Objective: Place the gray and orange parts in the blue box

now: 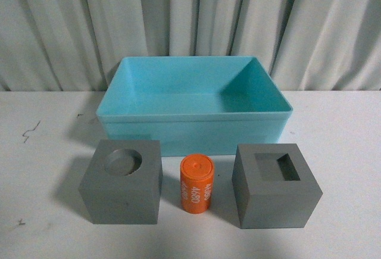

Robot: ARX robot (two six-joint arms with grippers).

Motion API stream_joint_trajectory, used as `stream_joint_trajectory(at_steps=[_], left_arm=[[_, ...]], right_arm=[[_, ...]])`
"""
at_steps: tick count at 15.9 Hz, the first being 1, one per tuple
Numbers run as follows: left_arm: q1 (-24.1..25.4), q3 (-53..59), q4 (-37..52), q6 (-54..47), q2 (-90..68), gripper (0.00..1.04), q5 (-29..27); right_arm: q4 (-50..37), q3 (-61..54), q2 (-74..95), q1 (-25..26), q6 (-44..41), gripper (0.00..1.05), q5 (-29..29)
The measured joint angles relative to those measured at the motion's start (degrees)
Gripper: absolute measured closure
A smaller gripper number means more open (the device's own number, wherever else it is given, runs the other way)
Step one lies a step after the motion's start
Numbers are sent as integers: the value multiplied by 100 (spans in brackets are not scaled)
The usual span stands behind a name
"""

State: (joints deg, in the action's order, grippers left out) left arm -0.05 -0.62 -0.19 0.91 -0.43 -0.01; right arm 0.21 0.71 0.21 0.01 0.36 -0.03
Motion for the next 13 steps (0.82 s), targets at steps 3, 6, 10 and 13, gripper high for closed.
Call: stream_joint_trajectory(at_steps=[3,6,10,13], left_arm=[[0,0,0,0,2,7,0],[0,0,0,-2,2,7,0],[0,0,0,-2,2,7,0],[0,0,0,-2,0,7,0]], right_arm=[[0,0,0,0,-2,6,0],[0,0,0,0,0,6,0],[0,0,0,0,-2,6,0],[0,0,0,0,0,6,0]])
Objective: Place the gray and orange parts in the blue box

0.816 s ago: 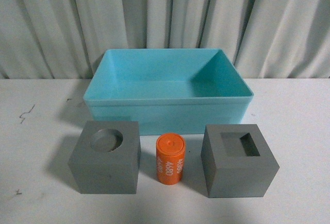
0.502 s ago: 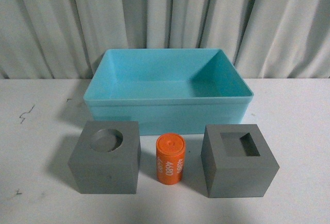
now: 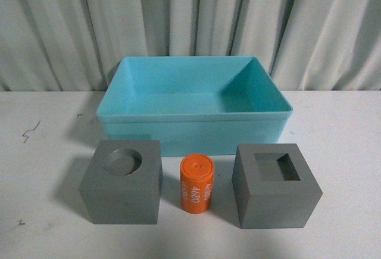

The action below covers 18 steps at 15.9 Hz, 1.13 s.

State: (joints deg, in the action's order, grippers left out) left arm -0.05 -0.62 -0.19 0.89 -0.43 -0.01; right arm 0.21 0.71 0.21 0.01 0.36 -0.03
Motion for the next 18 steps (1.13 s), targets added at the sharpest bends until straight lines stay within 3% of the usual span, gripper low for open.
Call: stream_joint_trajectory(at_steps=[18], left_arm=[[0,0,0,2,0,7,0]], right_arm=[[0,0,0,0,-2,6,0]])
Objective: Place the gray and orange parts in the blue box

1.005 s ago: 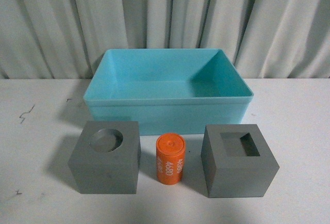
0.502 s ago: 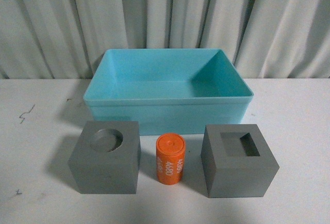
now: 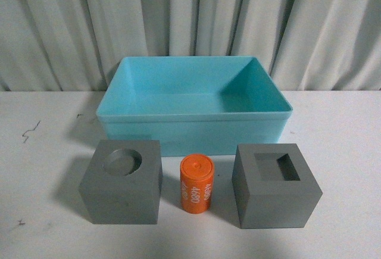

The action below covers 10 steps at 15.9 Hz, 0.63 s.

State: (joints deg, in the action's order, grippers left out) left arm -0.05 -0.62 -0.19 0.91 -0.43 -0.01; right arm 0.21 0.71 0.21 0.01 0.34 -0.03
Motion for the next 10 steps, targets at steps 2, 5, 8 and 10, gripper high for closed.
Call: stream_joint_trajectory(at_steps=[2,5,8,10], left_arm=[[0,0,0,0,0,7,0],[0,0,0,-2,2,7,-2],[0,0,-2,0,0,7,-4],[0,0,2,0,2,7,0]], right_arm=[[0,0,0,0,2,6,0],[846,267,251,-39,149,6,-234],[575,1423,3040,833,326,6,101],[-308,2522,4686,758,85,6,839]])
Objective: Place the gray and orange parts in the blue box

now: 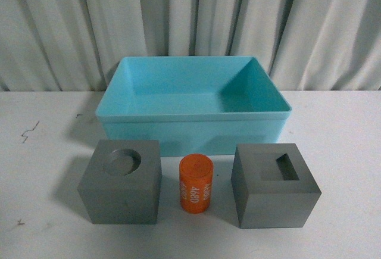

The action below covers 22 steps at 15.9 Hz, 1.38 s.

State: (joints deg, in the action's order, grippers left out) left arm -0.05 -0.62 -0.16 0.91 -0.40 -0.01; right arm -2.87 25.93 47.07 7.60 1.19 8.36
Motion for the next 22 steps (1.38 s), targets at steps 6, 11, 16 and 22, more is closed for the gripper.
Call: stream_joint_trajectory(at_steps=[6,11,16,22], left_arm=[[0,0,-2,-2,0,7,0],[0,0,-2,0,-2,7,0],[0,0,-2,0,-2,7,0],[0,0,-2,-2,0,7,2]], right_arm=[[-4,688,1781,-667,-326,6,264],[-9,1067,2675,-1086,-221,6,173],[105,1633,4365,-1954,352,6,-437],[46,2184,5600,-2024,964,69,-557]])
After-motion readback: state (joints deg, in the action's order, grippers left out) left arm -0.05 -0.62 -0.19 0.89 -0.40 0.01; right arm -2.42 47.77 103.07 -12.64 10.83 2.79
